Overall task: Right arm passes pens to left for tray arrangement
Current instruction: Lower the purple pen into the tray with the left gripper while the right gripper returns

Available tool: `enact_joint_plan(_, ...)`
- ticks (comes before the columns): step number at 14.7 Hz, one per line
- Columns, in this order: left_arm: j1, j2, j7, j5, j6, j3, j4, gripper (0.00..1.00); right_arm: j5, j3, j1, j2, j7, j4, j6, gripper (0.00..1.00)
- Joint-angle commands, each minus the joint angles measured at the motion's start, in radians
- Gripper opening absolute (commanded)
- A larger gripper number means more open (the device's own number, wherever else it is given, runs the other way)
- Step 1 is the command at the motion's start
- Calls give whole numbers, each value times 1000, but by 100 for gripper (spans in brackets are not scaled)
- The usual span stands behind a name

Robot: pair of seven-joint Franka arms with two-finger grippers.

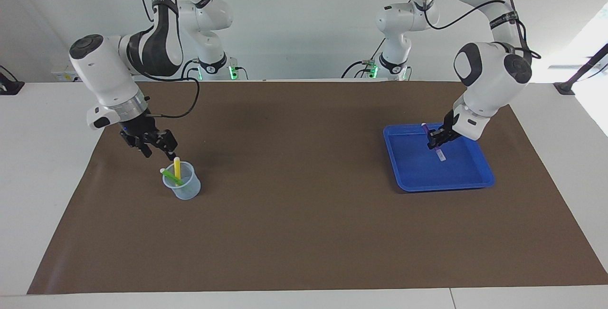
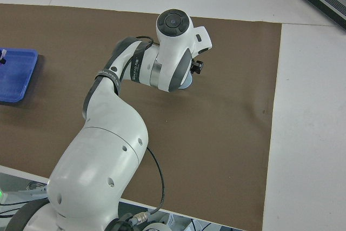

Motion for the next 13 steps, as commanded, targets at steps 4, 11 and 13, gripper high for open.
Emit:
enact_joint_plan(4,-12,9,42,32,86,-2,-78,0,3,6,-5,5,-18,-85,163,66)
enact_joint_plan(11,-13,13,30,32,167,-3,-127,0,5,12,-4,12,-16,-77,169,25)
enact_joint_plan(13,-13,12,31,32,177,-5,-140,0,9,17,-2,15,-13,-76,190,8)
